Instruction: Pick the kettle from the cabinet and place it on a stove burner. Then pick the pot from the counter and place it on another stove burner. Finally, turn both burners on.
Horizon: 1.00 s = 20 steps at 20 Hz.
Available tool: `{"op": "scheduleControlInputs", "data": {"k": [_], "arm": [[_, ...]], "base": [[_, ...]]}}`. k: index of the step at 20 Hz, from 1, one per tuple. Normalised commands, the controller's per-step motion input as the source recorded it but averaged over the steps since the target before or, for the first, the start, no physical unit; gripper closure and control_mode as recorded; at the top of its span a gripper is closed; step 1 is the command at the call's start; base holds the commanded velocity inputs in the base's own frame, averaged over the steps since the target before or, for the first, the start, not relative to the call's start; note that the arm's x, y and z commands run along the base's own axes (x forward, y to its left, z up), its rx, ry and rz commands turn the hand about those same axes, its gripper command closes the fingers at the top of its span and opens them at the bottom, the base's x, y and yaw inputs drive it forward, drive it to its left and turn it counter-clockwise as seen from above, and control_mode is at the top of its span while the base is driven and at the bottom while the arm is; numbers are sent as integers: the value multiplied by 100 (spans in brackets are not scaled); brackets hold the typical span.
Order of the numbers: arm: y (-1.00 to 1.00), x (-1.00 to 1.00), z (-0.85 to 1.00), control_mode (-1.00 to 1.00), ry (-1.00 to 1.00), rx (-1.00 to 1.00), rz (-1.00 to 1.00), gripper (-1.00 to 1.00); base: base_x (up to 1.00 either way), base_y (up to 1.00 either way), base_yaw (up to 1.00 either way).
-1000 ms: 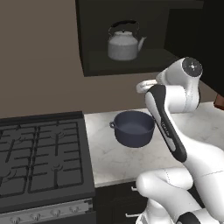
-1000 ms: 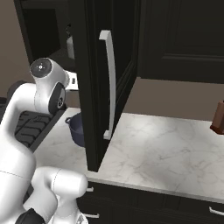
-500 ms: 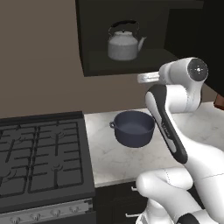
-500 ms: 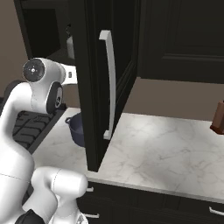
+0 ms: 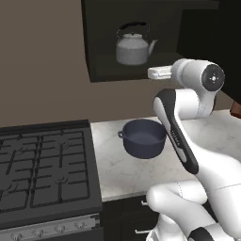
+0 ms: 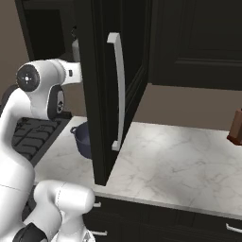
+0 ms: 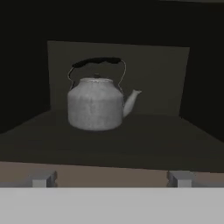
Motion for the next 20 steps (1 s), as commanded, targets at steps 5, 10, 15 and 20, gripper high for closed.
{"op": "scheduleControlInputs", "data": {"k": [5,10,15,20], "arm": [[1,0,41,-100,-15,0,-3,-100],[0,3,41,-100,-9,0,-2,-100],[0,15,22,-100,-1,0,-1,-100],[0,1,0,-100,0,0,0,-100]], "base": [[0,0,0],[0,0,0],[0,0,0],[0,0,0]]}}
